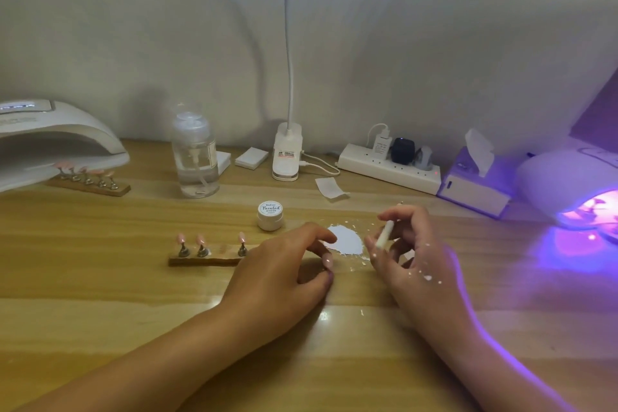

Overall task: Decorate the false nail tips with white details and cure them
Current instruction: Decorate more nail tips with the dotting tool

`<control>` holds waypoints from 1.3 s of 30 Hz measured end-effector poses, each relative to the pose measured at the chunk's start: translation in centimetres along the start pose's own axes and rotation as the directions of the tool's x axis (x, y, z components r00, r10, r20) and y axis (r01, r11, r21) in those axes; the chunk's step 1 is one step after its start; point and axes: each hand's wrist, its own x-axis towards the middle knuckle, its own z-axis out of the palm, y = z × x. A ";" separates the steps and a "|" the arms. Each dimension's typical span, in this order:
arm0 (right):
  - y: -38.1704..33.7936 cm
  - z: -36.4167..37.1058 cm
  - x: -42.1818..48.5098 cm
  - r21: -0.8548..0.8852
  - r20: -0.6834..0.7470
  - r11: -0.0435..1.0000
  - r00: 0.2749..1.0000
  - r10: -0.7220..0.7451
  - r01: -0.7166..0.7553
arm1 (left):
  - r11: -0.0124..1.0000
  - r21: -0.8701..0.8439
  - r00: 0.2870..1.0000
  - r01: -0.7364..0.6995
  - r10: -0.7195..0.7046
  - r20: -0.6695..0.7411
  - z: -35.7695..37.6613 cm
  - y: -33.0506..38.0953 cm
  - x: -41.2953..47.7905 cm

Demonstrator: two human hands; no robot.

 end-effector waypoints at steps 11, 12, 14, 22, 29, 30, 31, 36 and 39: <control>-2.3 -0.1 -1.0 -0.085 0.069 0.971 0.973 -0.218 0.224 | 0.972 -0.096 0.937 -0.215 0.177 -0.302 0.0 0.9 -0.4; -2.3 -0.3 -0.9 -0.087 0.057 0.976 0.979 -0.194 0.199 | 0.973 -0.111 0.938 -0.204 0.161 -0.307 0.0 0.9 -0.3; -2.0 -0.6 -0.6 -0.152 0.075 0.978 0.989 -0.130 0.140 | 0.975 -0.132 0.943 -0.181 0.133 -0.306 0.0 0.8 -0.3; -1.4 -0.6 -0.4 -0.380 0.244 0.925 0.966 0.088 0.012 | 0.961 0.036 0.932 -0.273 0.273 -0.239 -0.4 1.9 -1.5; 0.0 -2.5 0.8 -0.462 -0.066 0.859 0.975 0.213 -0.220 | 0.879 0.157 0.843 -0.450 0.476 -0.251 -0.4 2.4 -2.0; 0.5 -3.1 0.9 -0.588 -0.052 0.769 0.960 0.274 -0.251 | 0.883 0.149 0.840 -0.445 0.469 -0.273 -0.4 2.3 -1.9; 0.9 -3.5 1.0 -0.680 -0.016 0.687 0.942 0.335 -0.256 | 0.887 0.146 0.836 -0.438 0.461 -0.297 -0.5 2.2 -1.9; 2.0 -4.6 1.2 -0.510 -0.134 0.785 0.934 0.330 -0.351 | 0.885 0.162 0.804 -0.437 0.465 -0.372 -0.6 1.9 -1.7; 2.2 -4.9 1.0 -0.225 -0.284 0.902 0.910 0.302 -0.369 | 0.875 0.174 0.770 -0.451 0.480 -0.420 -0.9 1.7 -1.3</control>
